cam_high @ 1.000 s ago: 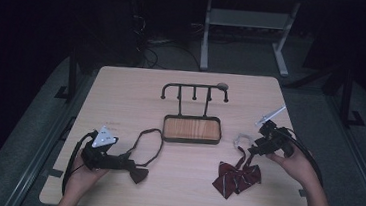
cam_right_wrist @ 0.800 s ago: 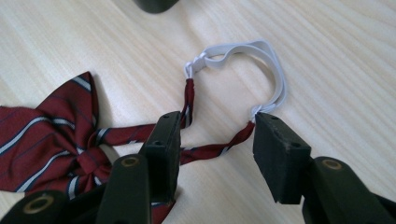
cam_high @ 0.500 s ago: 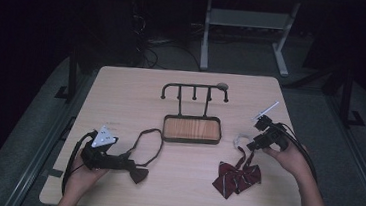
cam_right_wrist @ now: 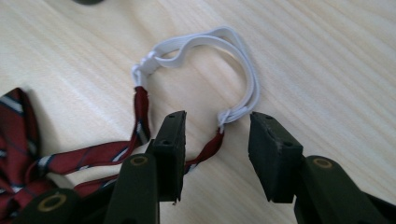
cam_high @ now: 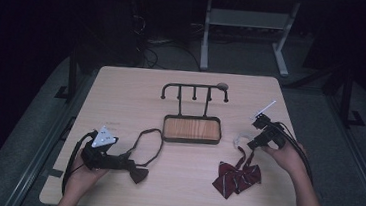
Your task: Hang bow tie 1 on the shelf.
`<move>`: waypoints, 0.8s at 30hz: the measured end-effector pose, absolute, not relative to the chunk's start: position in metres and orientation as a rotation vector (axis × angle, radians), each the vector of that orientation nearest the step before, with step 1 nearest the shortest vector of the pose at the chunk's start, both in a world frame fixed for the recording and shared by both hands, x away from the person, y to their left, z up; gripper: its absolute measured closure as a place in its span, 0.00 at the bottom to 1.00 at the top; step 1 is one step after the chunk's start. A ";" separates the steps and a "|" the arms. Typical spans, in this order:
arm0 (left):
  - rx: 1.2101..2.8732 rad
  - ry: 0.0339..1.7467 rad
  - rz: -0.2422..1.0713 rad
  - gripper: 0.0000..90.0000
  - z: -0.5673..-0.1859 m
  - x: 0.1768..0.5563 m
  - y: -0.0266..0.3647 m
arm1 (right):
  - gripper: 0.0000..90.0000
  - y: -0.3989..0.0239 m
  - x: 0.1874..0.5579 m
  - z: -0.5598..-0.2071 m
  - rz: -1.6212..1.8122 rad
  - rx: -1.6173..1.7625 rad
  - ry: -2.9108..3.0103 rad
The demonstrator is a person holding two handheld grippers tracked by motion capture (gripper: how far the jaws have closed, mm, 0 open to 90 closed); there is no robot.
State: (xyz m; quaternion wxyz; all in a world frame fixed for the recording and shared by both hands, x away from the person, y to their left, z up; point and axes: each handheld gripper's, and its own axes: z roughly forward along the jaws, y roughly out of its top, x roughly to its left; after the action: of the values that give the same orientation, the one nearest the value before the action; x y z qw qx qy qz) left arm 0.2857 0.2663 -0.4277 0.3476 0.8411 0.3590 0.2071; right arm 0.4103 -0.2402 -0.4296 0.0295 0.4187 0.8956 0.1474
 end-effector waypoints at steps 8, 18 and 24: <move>2.183 0.930 0.537 0.33 -0.428 0.286 0.267 | 0.68 -0.238 0.413 -0.433 0.403 1.301 2.754; 2.181 0.932 0.533 0.33 -0.428 0.286 0.267 | 0.76 -0.229 0.413 -0.436 0.329 1.266 2.748; 2.178 0.932 0.532 0.33 -0.428 0.286 0.267 | 0.71 -0.227 0.413 -0.435 0.322 1.267 2.737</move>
State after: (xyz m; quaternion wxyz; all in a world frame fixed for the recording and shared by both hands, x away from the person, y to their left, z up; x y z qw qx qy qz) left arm 0.2862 0.2674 -0.4279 0.3491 0.8406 0.3596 0.2053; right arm 0.4129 -0.2269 -0.4353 0.0542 0.4170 0.9011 0.1059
